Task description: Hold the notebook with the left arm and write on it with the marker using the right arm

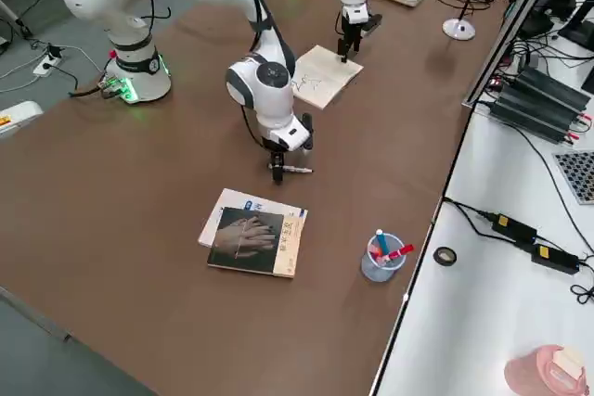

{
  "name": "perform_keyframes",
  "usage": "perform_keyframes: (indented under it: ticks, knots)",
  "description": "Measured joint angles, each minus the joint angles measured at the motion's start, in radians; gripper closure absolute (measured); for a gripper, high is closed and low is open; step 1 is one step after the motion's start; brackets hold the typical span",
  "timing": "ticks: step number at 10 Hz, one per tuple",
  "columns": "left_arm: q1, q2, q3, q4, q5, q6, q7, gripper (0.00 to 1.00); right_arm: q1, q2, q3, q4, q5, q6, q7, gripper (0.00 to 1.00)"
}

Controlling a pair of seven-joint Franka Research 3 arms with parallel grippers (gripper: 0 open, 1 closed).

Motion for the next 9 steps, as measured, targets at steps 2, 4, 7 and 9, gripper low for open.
perform_keyframes:
  ticks: [2, 4, 7, 9]
  knots:
    - [0.000, 0.000, 0.000, 0.000, 0.000, 0.000, 0.000, 0.00, 0.000, 0.000, 0.001, 0.000, 0.000, 0.001, 0.002, 0.19]
    - [0.000, 0.000, 0.000, 0.000, 0.000, 0.000, 0.000, 0.00, -0.001, 0.000, -0.002, 0.002, 0.000, 0.005, 0.006, 0.37]
    - [0.000, 0.000, 0.000, 0.000, 0.000, 0.000, 0.000, 0.00, -0.018, -0.001, 0.002, 0.009, 0.000, 0.010, 0.012, 0.73]
    - [0.000, 0.000, 0.001, 0.000, 0.000, 0.000, 0.000, 0.00, -0.030, -0.001, 0.010, 0.010, 0.001, 0.009, 0.025, 0.83]
